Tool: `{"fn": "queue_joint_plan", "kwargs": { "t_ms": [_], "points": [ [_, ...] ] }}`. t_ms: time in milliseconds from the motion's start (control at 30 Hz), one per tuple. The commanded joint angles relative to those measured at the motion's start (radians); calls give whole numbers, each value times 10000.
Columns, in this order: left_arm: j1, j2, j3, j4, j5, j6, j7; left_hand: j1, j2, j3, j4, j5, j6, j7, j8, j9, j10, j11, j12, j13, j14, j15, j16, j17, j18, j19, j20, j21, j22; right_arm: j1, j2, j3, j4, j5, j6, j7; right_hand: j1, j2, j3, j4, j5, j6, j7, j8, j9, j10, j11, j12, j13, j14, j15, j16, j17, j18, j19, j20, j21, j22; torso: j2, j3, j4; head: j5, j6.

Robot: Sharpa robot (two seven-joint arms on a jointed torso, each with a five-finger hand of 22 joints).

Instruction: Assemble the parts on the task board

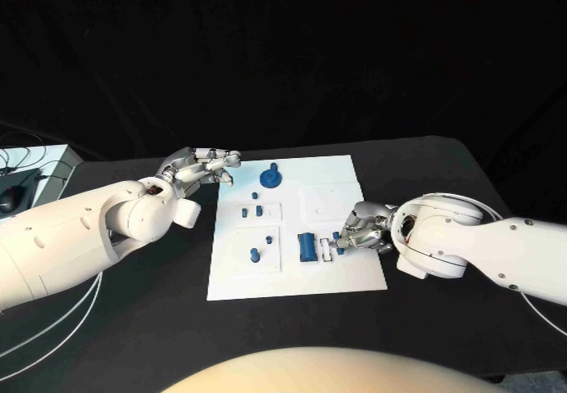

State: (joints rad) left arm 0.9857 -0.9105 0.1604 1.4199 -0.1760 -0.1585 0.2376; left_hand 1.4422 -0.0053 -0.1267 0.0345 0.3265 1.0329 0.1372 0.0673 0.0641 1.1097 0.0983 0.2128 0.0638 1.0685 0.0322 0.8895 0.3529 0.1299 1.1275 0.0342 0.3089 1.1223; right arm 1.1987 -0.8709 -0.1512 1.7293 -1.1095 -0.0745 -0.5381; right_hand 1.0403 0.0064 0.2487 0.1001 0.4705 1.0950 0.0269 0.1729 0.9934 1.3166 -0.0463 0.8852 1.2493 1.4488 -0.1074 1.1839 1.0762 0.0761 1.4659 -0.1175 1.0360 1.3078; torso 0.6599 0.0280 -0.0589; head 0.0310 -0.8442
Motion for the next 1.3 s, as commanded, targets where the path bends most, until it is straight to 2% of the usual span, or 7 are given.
{"fn": "queue_joint_plan", "kwargs": {
  "t_ms": [33,467,1100,1133,1167,1200,1300],
  "points": [
    [2,3,7,32,21,192,44,42,42,-23,-53,-10,-32,1,32,9,-77,-2,48,6,-34,28,-40,14,-49,18,23,-51,10,-58,107,-3,-91,80,3,-17,11,11,2685,-2778,68,49,-1,11,11,10,-57,-54,-11,38,6,-64,-18,-123,474,-17,1,1417,2,5,7,5,-5],
    [2,-15,7,50,20,195,38,42,42,-23,-53,-10,-32,1,32,9,-77,-2,48,6,-34,28,-40,14,-49,18,23,-51,10,-271,488,-14,-361,-71,-49,-35,9,35,2568,-2784,50,46,-2,-20,-18,2,-54,-68,-18,36,8,-85,-45,-120,471,-15,-34,1410,4,11,9,40,-47],
    [2,-20,8,71,23,169,66,13,34,-27,-58,-12,-33,2,31,9,-79,-1,41,7,-32,29,-33,12,-55,21,18,-64,39,-329,627,-14,-454,-221,-207,-17,12,-5,2379,-2763,-92,30,-25,-43,-43,-19,-57,-112,-44,36,11,-92,-52,-120,468,-12,-74,1403,3,15,9,74,-66],
    [2,-22,8,72,23,166,66,13,34,-27,-58,-12,-33,2,31,9,-79,-1,41,7,-32,29,-33,12,-55,21,18,-64,39,-330,635,-14,-484,-224,-232,-16,9,-12,2220,-2695,-82,36,-41,-50,-59,-22,-62,-136,-62,33,10,-103,-61,-119,469,-11,-93,1400,2,12,8,75,-64],
    [2,-23,8,72,23,164,65,13,34,-27,-58,-12,-33,2,31,9,-79,-1,41,7,-32,29,-33,12,-55,21,18,-64,39,-330,639,-14,-507,-226,-244,-15,-58,-53,2030,-2628,117,52,-67,-46,-63,-17,-66,-149,-71,32,13,-107,-63,-120,468,-11,-104,1397,2,12,8,75,-64],
    [2,-25,8,73,23,162,65,13,34,-27,-58,-12,-33,2,31,9,-79,-1,41,7,-32,29,-33,12,-55,21,18,-64,39,-330,642,-14,-530,-227,-250,-15,23,14,1617,-2529,126,66,-92,-64,-94,-29,-85,-166,-82,32,-4,-115,-69,-125,473,-17,-99,1400,-2,8,6,78,-71],
    [2,-30,8,76,23,158,62,13,34,-27,-58,-12,-33,2,31,9,-79,-1,41,7,-32,29,-33,12,-55,21,18,-64,39,-331,645,-14,-588,-229,-266,-17,82,52,930,-2304,-47,133,-131,-129,-223,-47,-88,-181,-94,34,-4,-126,-74,-134,474,-25,-126,1396,-3,7,4,79,-75]
  ]
}}
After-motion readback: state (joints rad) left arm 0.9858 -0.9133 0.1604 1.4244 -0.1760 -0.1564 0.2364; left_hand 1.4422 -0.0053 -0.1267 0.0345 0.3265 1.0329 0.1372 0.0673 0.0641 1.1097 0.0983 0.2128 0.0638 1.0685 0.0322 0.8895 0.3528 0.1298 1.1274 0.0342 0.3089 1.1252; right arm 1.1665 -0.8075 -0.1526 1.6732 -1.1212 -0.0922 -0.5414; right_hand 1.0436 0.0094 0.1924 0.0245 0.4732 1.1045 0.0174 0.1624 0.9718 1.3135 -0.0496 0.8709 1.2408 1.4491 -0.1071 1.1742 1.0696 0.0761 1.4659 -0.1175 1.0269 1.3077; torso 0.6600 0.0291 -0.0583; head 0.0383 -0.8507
